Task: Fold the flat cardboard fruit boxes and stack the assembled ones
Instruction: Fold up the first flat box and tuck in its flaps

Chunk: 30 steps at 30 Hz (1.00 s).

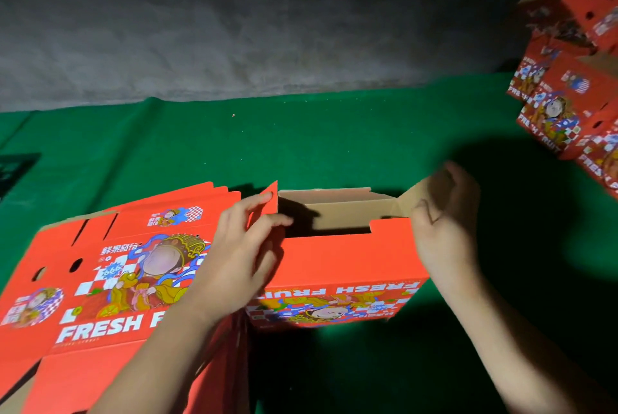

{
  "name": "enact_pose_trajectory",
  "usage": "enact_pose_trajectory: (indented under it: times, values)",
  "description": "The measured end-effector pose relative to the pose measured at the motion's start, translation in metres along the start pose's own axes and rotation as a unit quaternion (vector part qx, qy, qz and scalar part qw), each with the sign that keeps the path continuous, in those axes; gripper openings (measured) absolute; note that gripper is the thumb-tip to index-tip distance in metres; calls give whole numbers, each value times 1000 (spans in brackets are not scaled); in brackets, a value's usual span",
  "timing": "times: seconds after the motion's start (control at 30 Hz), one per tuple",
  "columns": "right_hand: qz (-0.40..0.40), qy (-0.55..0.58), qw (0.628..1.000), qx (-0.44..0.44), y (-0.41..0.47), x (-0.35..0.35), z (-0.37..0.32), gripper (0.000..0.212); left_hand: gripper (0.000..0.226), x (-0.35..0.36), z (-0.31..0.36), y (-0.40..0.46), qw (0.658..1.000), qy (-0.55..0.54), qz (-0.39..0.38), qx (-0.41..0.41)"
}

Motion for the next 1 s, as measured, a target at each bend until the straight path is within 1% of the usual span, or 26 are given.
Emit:
enact_pose_trajectory:
  times: [0.03, 0.07, 0.1, 0.17, 0.2, 0.27, 0.3, 0.37, 0.4, 0.47, 0.53, 0.6, 0.63, 0.7, 0.77, 0.83, 0.9, 0.97, 1.0]
  values:
    - [-13, -35, 996, -75, -8, 3, -14, 64, 64, 0, -1, 4, 1000, 22, -5, -10]
    - [-40, -45, 991, -116, -14, 8, -24, 65, 72, -1, -2, 9, 999, 44, -12, -22]
    - [-75, -29, 990, -113, -20, 15, -28, 66, 79, -3, -6, 14, 997, 60, -17, -40]
    - [-122, 24, 990, -61, -30, 22, -31, 75, 86, -5, -16, 24, 992, 85, -10, -91]
    - [-126, 19, 990, -57, -32, 21, -32, 76, 82, -4, -20, 28, 987, 114, -5, -110]
    - [-143, -7, 987, -73, -33, 22, -32, 70, 76, 1, -25, 34, 975, 168, -10, -147]
    - [-158, -3, 984, -75, -32, 23, -32, 67, 79, 4, -29, 37, 969, 161, -21, -188]
    - [-173, -15, 979, -105, -31, 24, -36, 61, 93, 7, -39, 46, 948, 85, -40, -303]
    - [-174, -35, 976, -130, -33, 24, -39, 59, 98, 8, -43, 52, 935, 62, -52, -345]
    - [-177, -48, 970, -158, -35, 25, -40, 59, 100, 8, -47, 62, 918, 58, -75, -385]
    - [-184, -23, 973, -140, -34, 26, -35, 57, 111, 8, -51, 67, 905, 36, -100, -412]
    - [-189, -14, 975, -120, -32, 27, -31, 57, 127, 10, -56, 70, 896, 9, -131, -424]
    - [-191, -21, 974, -119, -32, 28, -31, 58, 132, 11, -58, 71, 894, -13, -144, -424]
    - [-195, -35, 973, -115, -34, 29, -31, 60, 132, 12, -63, 77, 893, -68, -155, -418]
    - [-201, -39, 973, -110, -36, 28, -33, 60, 128, 13, -68, 83, 897, -72, -146, -411]
    - [-207, -40, 972, -107, -38, 28, -33, 58, 119, 13, -71, 89, 907, -48, -111, -404]
    - [-222, -50, 967, -114, -40, 28, -33, 53, 103, 16, -72, 92, 915, -42, -51, -398]
    - [-255, -94, 952, -138, -42, 31, -32, 47, 95, 19, -72, 91, 924, -32, 5, -381]
    - [-280, -126, 940, -148, -44, 34, -31, 47, 90, 21, -71, 91, 934, -21, 23, -356]
Point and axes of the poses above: each hand's wrist, its own y-axis towards the middle knuckle, its own x-axis out of the palm, z = x × y, the point moved 7 cm from there along y, towards the middle knuckle, and after that the axes turned 10 degrees about -y, right-handed, at the moved point
